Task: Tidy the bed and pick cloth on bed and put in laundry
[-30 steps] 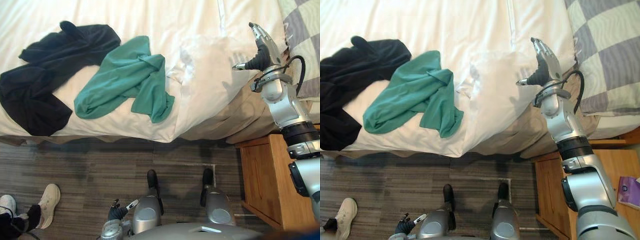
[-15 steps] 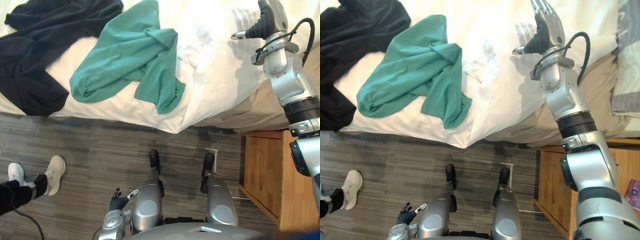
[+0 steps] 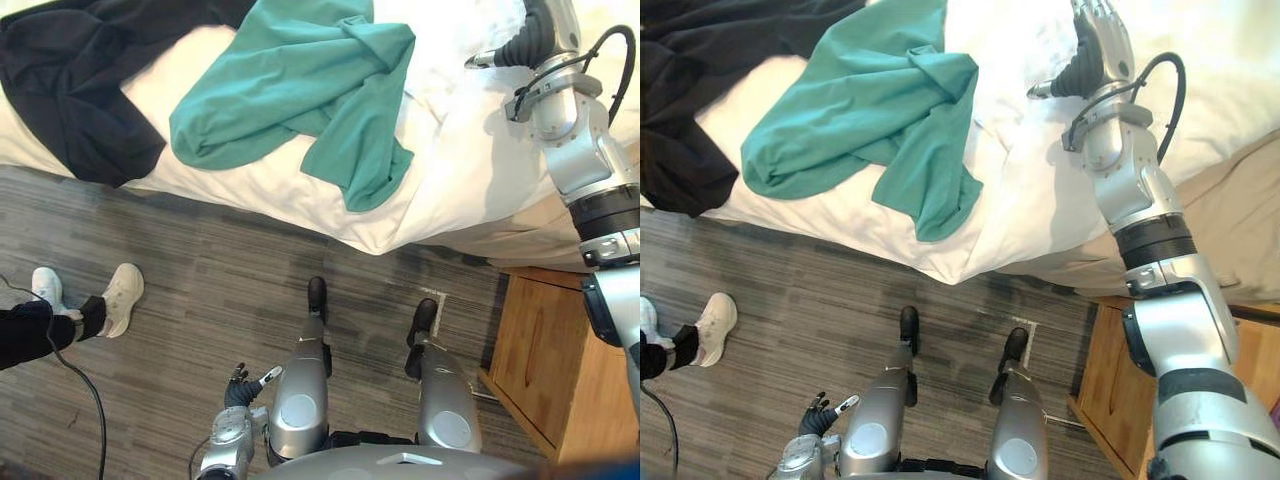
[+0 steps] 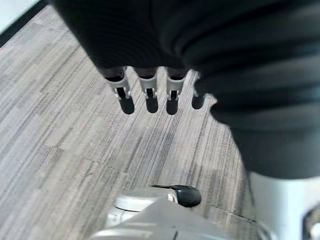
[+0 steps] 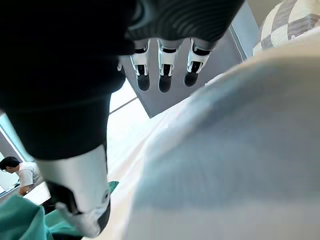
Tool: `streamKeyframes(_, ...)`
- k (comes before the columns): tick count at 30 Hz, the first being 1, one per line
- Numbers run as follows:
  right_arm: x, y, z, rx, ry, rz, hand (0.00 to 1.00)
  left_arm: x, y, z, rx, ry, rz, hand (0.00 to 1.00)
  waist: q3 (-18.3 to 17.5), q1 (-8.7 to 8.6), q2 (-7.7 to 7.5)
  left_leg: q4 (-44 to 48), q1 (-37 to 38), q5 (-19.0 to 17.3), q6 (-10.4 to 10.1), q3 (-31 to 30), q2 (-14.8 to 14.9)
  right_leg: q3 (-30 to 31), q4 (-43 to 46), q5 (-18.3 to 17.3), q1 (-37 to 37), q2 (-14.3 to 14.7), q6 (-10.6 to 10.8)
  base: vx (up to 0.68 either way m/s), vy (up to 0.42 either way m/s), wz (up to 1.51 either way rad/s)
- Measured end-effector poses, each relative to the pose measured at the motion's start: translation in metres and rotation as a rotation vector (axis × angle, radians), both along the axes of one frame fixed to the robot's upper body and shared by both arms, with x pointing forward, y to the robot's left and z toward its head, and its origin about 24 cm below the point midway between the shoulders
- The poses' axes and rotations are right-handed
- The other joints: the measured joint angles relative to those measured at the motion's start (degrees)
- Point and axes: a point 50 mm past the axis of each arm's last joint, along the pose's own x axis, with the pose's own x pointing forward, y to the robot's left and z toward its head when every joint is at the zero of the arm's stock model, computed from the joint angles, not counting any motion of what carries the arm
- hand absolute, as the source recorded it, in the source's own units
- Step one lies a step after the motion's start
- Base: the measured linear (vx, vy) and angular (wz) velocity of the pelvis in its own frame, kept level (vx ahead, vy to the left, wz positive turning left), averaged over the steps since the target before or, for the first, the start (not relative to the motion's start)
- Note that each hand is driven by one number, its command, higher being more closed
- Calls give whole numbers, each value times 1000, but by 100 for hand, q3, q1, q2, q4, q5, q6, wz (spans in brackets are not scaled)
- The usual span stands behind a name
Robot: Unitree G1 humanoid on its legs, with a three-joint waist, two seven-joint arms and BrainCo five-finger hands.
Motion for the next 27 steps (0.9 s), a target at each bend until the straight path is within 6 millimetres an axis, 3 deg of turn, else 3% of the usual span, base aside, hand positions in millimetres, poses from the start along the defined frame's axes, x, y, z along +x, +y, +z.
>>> streamKeyframes(4, 8, -16, -32, 74, 113, -43, 100, 11, -4, 3, 13, -22, -33, 0, 41, 70, 83, 0, -75, 72, 26, -113, -48, -75, 49, -10, -19, -48, 4, -31, 23, 15)
streamKeyframes(13, 5, -53, -48, 187, 154, -130, 100, 23, -4, 8, 35, -50, -89, 0, 37, 92, 77, -2, -112, 207, 31, -395, -97, -272, 241, -150, 51, -131, 10, -22, -2, 15)
streamKeyframes(17, 2, -58, -62, 215, 181, -137, 100, 23, -3, 8, 44, -47, -99, 0, 29, 96, 59, -2, 93, 212, 32, -357, -107, -241, 234, -150, 239, -142, 10, -1, -3, -3)
streamKeyframes(22, 0, -45, -91, 297, 239, -76, 100, 22, 1, 8, 61, -24, -129, 0, -27, 84, -59, -8, 418, 178, 15, -18, -29, 101, 180, -111, 355, -42, 8, -28, -4, -35)
streamKeyframes(27, -14, -32, -139, 406, 332, -26, 100, 10, 12, 4, 82, 26, -127, 0, -269, -89, -419, -6, 661, 106, -5, 391, 66, 441, -151, 65, 476, 119, 39, -17, 0, -41)
